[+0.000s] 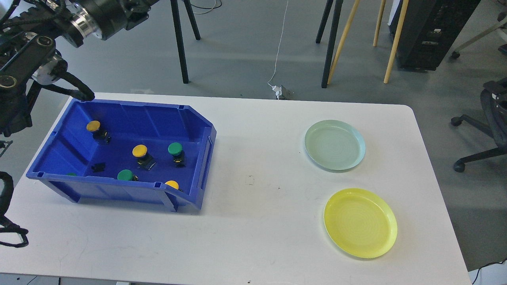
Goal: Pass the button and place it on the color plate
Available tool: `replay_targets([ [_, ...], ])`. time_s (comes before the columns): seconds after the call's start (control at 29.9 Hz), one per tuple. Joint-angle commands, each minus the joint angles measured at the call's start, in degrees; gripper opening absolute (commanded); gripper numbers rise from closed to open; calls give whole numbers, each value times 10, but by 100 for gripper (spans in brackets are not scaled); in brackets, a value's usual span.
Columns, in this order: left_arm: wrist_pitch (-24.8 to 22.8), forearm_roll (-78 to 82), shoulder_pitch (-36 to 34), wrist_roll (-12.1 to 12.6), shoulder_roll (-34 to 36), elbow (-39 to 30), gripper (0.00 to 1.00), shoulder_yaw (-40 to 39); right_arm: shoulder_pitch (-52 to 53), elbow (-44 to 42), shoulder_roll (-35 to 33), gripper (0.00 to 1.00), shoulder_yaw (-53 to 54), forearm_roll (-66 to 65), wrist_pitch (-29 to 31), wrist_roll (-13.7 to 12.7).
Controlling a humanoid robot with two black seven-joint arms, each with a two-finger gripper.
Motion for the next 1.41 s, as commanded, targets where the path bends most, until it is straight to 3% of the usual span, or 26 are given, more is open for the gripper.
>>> replay_targets([
  [0.0, 5, -51, 4, 16, -2, 3, 99, -2, -3, 1, 17, 99, 22, 0, 0, 0],
  [0.17, 5, 38, -19, 66, 11, -1, 95, 32, -5, -1, 55, 99, 33, 0, 0, -1],
  [0.27, -1, 94, -30, 60, 20, -8, 100, 37, -3, -1, 58, 99, 34, 0, 0, -2],
  [0.33, -15, 131, -29, 59, 46, -51, 100, 45, 1, -1, 59, 99, 34, 0, 0, -2],
  [0.54, -15, 258, -23, 58, 220, -279, 100, 161, 16, -1, 60, 99, 35, 0, 0, -2],
  [0.74, -15, 318, -23, 58, 309, -369, 100, 245, 21, -3, 61, 99, 37, -1, 0, -1],
  [0.84, -15, 395, -20, 58, 306, -362, 100, 297, 32, -4, 61, 99, 37, -1, 0, -2],
  [1.0, -15, 515, 8, 56, 263, -325, 100, 317, 34, -4, 60, 99, 37, -1, 0, -2],
  [1.2, 5, 546, 33, 56, 168, -203, 100, 319, 34, -3, 61, 99, 36, -4, 0, -2],
  [1.37, 7, 549, 43, 55, 122, -141, 100, 324, 33, -3, 61, 99, 35, -12, 0, -2],
])
